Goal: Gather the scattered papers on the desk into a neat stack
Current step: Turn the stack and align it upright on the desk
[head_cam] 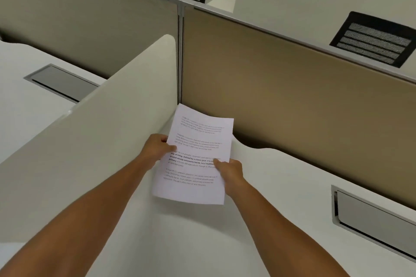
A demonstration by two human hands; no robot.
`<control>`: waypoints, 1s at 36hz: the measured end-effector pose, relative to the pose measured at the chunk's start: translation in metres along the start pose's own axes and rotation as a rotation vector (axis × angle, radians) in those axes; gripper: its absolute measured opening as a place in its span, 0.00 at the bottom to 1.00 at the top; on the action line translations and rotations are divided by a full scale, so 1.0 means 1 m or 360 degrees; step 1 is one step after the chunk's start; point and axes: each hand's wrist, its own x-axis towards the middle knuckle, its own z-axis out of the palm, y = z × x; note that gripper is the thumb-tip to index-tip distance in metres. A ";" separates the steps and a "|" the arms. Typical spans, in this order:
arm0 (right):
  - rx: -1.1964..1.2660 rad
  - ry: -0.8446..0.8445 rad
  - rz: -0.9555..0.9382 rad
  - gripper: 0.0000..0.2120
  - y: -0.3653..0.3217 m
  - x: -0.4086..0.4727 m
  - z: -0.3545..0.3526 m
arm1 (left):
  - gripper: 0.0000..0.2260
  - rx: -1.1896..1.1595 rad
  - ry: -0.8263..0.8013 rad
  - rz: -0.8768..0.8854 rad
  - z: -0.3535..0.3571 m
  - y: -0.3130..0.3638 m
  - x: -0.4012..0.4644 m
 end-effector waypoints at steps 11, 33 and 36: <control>-0.0244 0.0226 -0.0032 0.35 0.017 0.035 0.029 | 0.11 0.0403 0.0263 0.0039 0.014 -0.024 0.054; -0.1041 0.0360 -0.0402 0.10 0.051 0.062 0.031 | 0.15 0.0887 0.0285 0.0404 0.011 -0.057 0.087; -0.1136 0.0364 -0.0417 0.10 0.051 0.065 0.028 | 0.13 0.0916 0.0312 0.0409 0.011 -0.062 0.091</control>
